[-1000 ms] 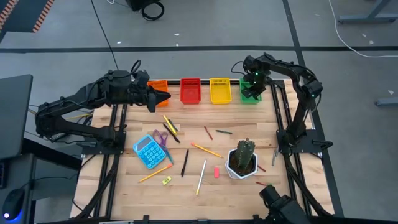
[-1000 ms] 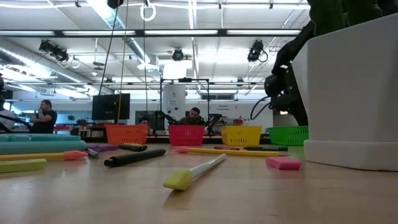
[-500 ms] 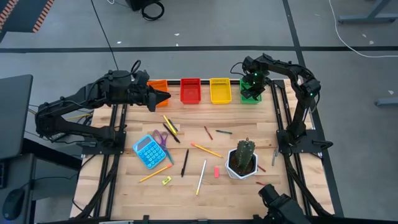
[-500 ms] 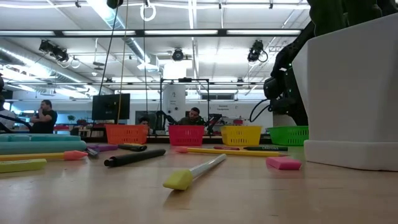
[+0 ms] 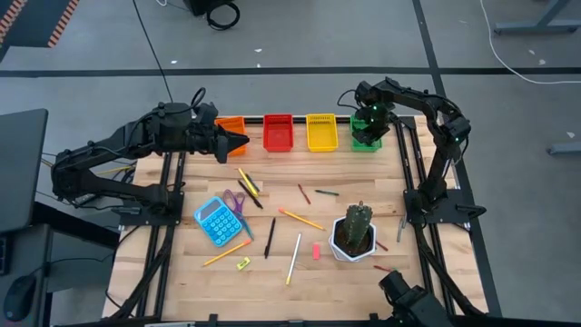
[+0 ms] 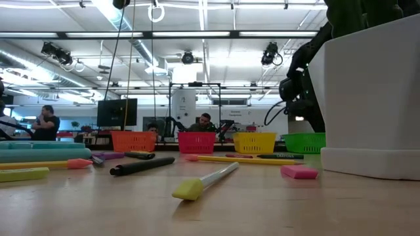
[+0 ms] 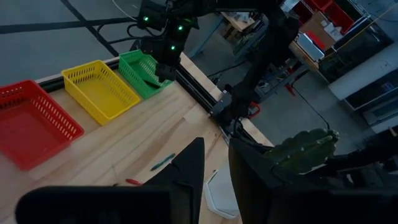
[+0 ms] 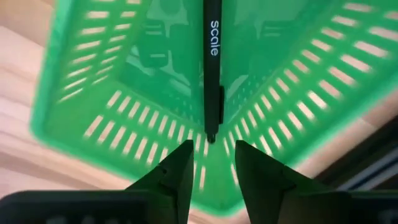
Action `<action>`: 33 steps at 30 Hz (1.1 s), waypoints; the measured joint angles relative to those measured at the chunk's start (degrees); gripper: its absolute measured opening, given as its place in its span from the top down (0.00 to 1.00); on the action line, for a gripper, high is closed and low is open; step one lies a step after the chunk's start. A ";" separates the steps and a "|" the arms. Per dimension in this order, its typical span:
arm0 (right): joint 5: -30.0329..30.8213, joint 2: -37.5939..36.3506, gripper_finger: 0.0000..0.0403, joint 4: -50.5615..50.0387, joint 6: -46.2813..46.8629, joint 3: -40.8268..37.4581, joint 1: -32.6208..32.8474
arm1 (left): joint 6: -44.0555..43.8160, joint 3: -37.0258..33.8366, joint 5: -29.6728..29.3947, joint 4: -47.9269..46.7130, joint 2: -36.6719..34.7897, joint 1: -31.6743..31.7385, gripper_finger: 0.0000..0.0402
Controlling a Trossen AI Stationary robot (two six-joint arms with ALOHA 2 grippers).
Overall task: Sort crayons/erasers/pens/pencils in bins
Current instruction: Put the right green crayon into the yellow bin
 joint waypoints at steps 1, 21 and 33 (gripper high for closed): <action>0.01 -0.82 0.69 -0.65 -0.03 0.22 0.18 | 0.02 0.00 0.00 0.00 0.02 0.00 0.79; -7.02 -12.78 0.69 -2.23 7.10 5.18 27.92 | 6.80 0.00 -0.02 0.13 0.02 0.00 0.79; -5.13 -3.67 0.69 7.63 8.66 5.16 44.42 | 8.41 0.00 0.00 0.17 0.01 0.00 0.79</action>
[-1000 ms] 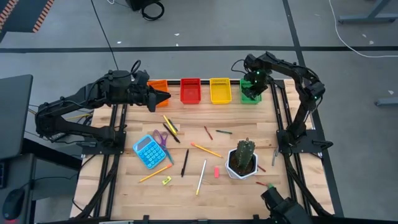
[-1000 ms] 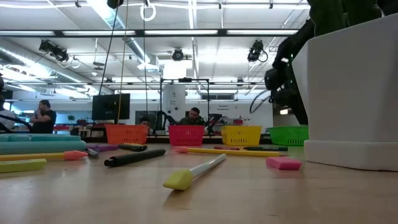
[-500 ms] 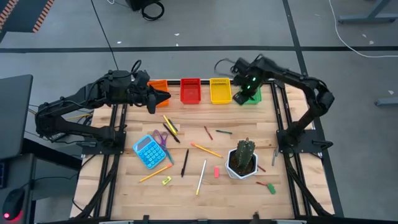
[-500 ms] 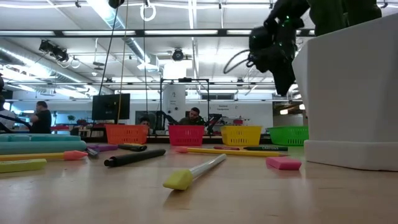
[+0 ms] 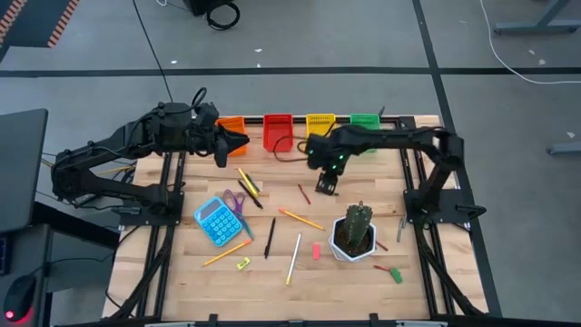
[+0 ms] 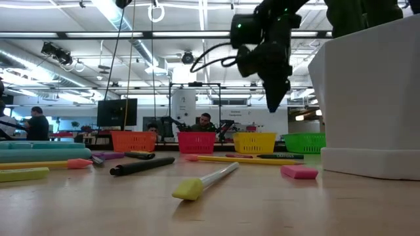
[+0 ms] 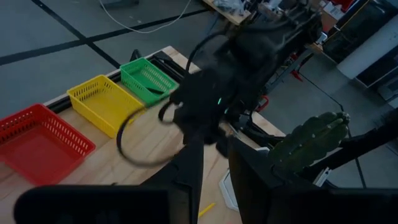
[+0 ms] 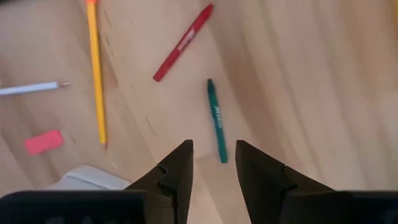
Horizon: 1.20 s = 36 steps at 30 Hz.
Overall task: Sort crayons/erasers/pens/pencils in bins
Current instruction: Put the right green crayon into the yellow bin
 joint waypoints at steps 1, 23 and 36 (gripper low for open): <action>0.00 1.30 0.69 0.29 -0.02 0.00 0.46 | -0.01 0.00 0.00 0.00 -0.02 0.00 0.79; 6.44 11.89 0.69 6.01 -14.71 -0.59 3.61 | -1.54 -0.07 0.07 -0.02 0.81 -0.26 0.78; 6.53 11.87 0.69 10.81 -15.47 -4.66 3.61 | -1.55 -0.04 0.02 0.09 0.79 -0.26 0.79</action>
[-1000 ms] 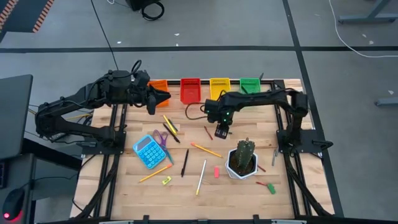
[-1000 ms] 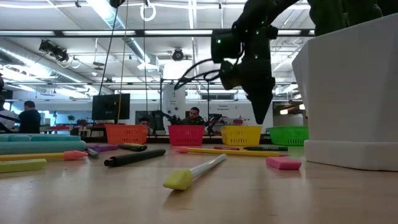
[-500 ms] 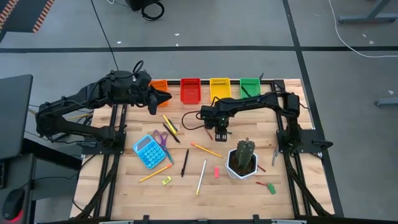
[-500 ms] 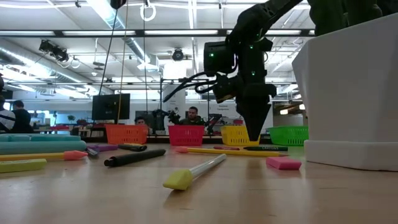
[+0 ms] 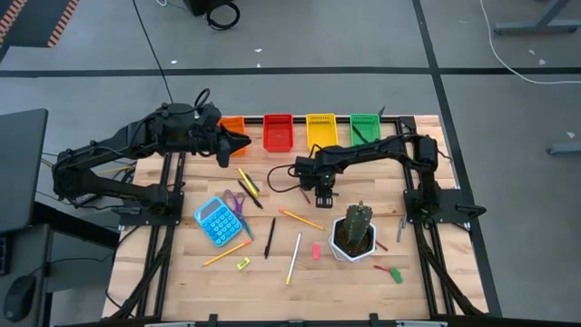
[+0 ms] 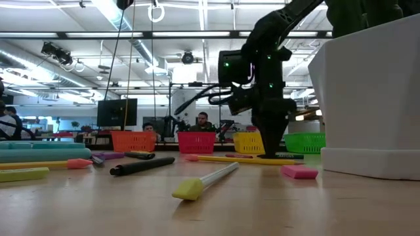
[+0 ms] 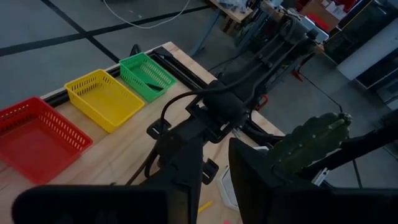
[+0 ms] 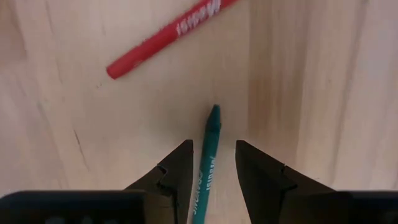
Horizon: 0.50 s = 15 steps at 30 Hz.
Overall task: Sort crayons/erasers/pens/pencils in bins
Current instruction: Put the right green crayon into the yellow bin
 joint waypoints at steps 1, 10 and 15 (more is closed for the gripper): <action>-0.02 0.00 0.69 -0.04 0.00 -0.33 0.02 | 0.00 0.00 0.00 0.02 0.00 0.00 0.79; -0.50 -0.52 0.74 3.20 1.72 -2.84 0.00 | -1.42 0.00 0.00 0.02 0.00 -0.02 0.80; -0.50 -0.43 0.80 3.92 0.88 -3.05 -0.02 | -1.73 0.00 -0.02 0.02 0.00 -0.02 0.80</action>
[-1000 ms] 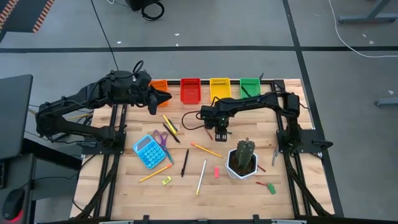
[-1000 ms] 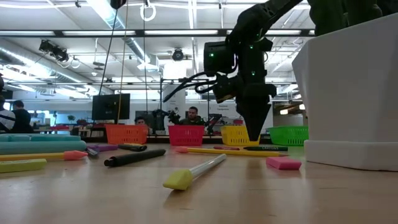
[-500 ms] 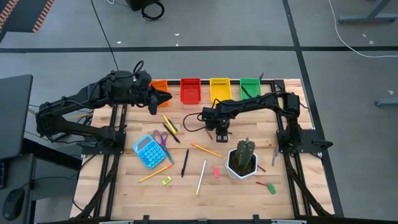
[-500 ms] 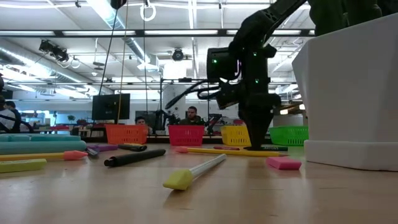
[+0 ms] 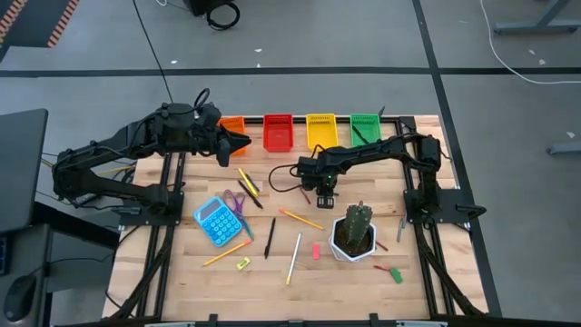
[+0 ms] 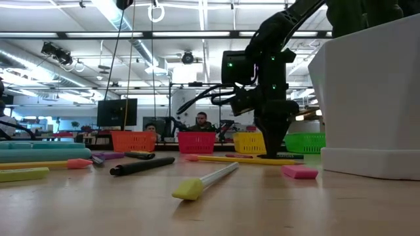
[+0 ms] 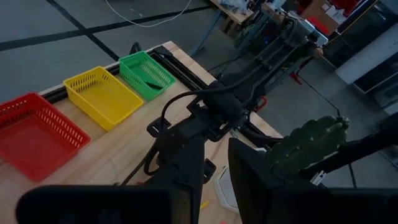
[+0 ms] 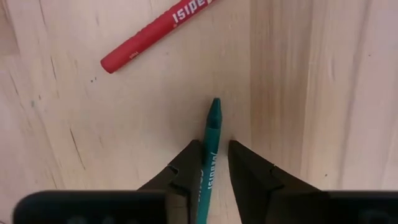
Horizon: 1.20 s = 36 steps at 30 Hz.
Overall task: Sort crayons/erasers/pens/pencils in bins
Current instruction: Put the right green crayon into the yellow bin
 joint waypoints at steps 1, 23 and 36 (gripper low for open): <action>-0.05 0.04 0.81 0.16 -0.01 -0.01 0.00 | -0.12 0.00 0.00 0.00 0.00 0.02 0.81; -0.39 -4.43 0.90 1.45 2.01 0.36 -1.06 | -0.81 0.02 -0.42 0.07 0.00 0.01 0.81; -0.15 -11.23 0.90 2.88 12.03 0.45 -9.03 | -0.85 0.02 -0.42 0.18 0.00 0.00 0.80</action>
